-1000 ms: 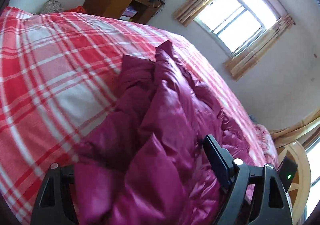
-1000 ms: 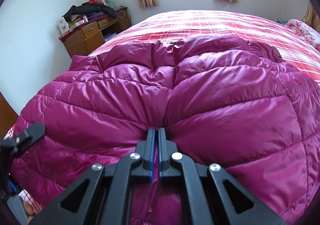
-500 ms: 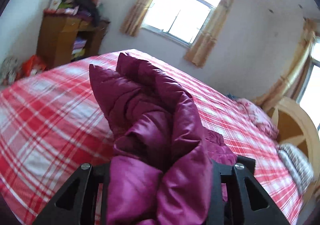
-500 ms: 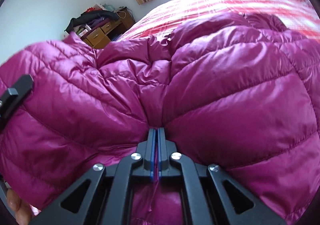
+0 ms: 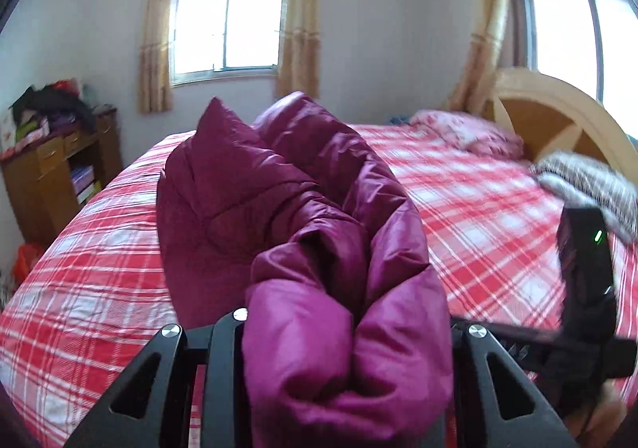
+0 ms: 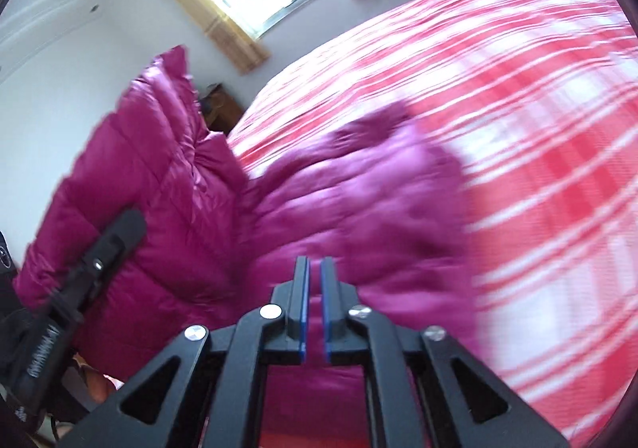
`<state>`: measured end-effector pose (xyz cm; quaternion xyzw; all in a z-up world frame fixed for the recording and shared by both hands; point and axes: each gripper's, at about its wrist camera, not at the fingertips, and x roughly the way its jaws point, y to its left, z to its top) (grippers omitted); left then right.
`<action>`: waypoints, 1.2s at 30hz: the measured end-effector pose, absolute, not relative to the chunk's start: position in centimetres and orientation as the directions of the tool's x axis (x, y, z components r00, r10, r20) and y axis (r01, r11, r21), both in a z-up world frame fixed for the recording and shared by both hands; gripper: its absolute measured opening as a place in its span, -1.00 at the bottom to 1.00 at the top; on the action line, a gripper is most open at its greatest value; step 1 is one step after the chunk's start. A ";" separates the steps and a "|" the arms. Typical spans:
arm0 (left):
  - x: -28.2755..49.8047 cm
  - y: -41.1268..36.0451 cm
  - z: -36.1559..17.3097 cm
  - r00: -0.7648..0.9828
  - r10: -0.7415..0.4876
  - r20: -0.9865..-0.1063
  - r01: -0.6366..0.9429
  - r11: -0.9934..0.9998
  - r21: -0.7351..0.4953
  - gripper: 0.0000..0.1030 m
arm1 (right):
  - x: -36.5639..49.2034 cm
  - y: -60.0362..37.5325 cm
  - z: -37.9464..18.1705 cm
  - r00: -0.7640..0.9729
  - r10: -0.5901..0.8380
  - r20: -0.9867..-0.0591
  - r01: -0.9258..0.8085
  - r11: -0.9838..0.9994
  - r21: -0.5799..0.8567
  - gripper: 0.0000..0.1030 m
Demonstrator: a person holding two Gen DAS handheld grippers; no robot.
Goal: Fold large clothes
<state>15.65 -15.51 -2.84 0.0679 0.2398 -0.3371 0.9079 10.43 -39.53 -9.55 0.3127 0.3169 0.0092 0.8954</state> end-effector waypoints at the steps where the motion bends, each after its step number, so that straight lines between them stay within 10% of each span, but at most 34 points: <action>1: 15.4 -16.7 -3.5 0.641 -0.584 -0.498 0.665 0.747 -0.021 -0.35 | 9.6 -40.5 -9.7 0.801 0.191 -0.568 0.205 0.803 0.559 -0.75; 13: 12.7 -22.6 -9.9 0.560 -0.562 -0.608 0.762 0.638 0.112 -0.35 | 6.8 -46.3 -10.8 0.814 0.204 -0.544 0.252 0.720 0.647 -0.71; 18: 12.7 -22.4 -10.2 0.565 -0.558 -0.608 0.765 0.630 0.134 -0.35 | 9.4 -46.2 -7.9 0.829 0.240 -0.505 0.189 0.731 0.656 0.06; 25: 12.5 -23.1 -10.2 0.567 -0.558 -0.606 0.765 0.630 0.136 -0.35 | 16.6 -42.5 -4.6 0.764 0.347 -0.543 -0.009 0.848 0.530 0.06; 26: 12.6 -23.1 -10.2 0.566 -0.558 -0.606 0.765 0.629 0.135 -0.35 | 17.7 -41.8 -4.8 0.741 0.359 -0.568 -0.026 0.860 0.510 0.05; 28: 12.5 -23.3 -10.1 0.563 -0.563 -0.605 0.766 0.630 0.127 -0.35 | 19.0 -40.8 -5.3 0.704 0.353 -0.616 -0.040 0.886 0.462 -0.72; 36: 12.1 -23.6 -9.8 0.527 -0.590 -0.611 0.797 0.593 0.115 -0.35 | 17.7 -44.1 -7.7 0.735 0.334 -0.590 0.023 0.857 0.515 -0.86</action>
